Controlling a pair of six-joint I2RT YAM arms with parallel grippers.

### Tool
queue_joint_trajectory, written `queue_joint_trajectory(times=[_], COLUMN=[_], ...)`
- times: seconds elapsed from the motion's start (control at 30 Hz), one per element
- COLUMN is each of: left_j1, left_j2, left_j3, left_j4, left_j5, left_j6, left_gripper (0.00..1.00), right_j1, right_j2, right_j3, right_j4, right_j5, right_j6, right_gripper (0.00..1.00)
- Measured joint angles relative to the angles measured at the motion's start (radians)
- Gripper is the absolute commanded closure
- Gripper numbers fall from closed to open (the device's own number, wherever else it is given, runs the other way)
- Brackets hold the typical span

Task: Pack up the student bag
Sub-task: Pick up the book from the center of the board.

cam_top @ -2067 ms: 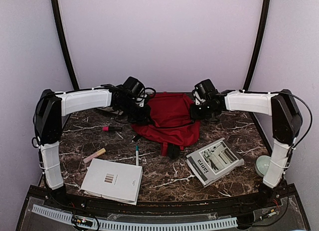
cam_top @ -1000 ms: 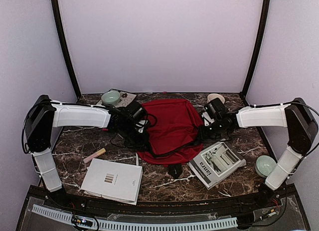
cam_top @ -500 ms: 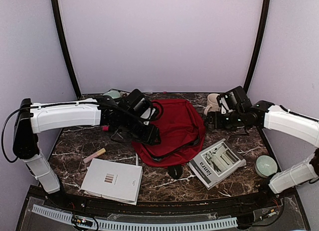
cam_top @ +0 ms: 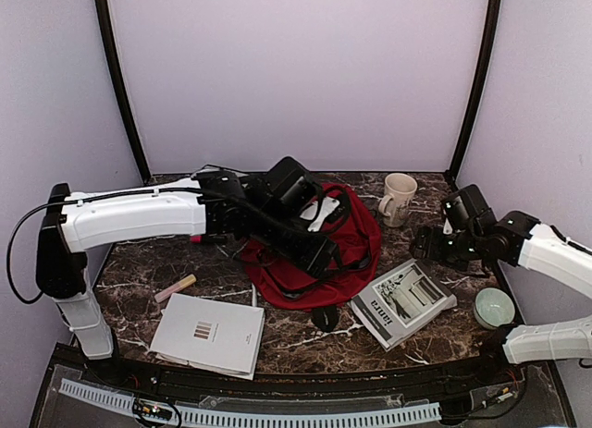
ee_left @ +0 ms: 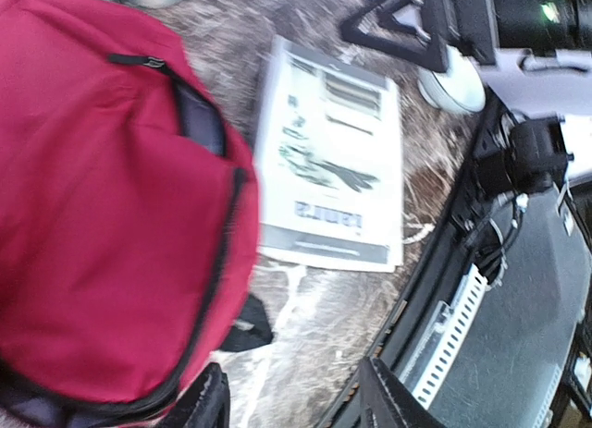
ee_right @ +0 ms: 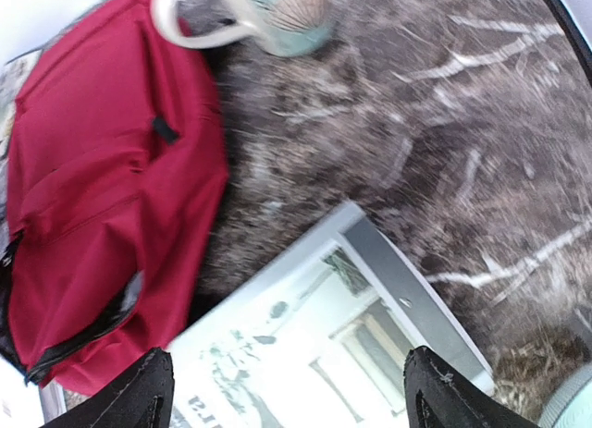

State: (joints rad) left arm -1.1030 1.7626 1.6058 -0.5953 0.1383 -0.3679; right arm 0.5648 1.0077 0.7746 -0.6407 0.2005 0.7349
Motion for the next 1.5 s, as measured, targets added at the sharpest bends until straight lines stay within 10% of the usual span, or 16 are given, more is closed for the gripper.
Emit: queue_joint_trajectory(times=[0.4, 0.97, 1.5], left_j1=[-0.055, -0.052, -0.052], left_j2=[0.355, 0.598, 0.604], left_j3=[0.283, 0.555, 0.555], left_j4=[-0.021, -0.022, -0.029], left_j5=[0.138, 0.224, 0.249], left_j6=[0.047, 0.044, 0.010], left_gripper=[0.49, 0.51, 0.55], right_j1=[-0.031, -0.037, -0.058], right_j2=[-0.044, -0.174, -0.401], right_j3=[-0.090, -0.354, -0.547], right_j4=[-0.151, -0.049, 0.144], right_j5=[-0.001, -0.158, -0.233], right_j6=[0.204, 0.377, 0.489], right_gripper=[0.11, 0.36, 1.00])
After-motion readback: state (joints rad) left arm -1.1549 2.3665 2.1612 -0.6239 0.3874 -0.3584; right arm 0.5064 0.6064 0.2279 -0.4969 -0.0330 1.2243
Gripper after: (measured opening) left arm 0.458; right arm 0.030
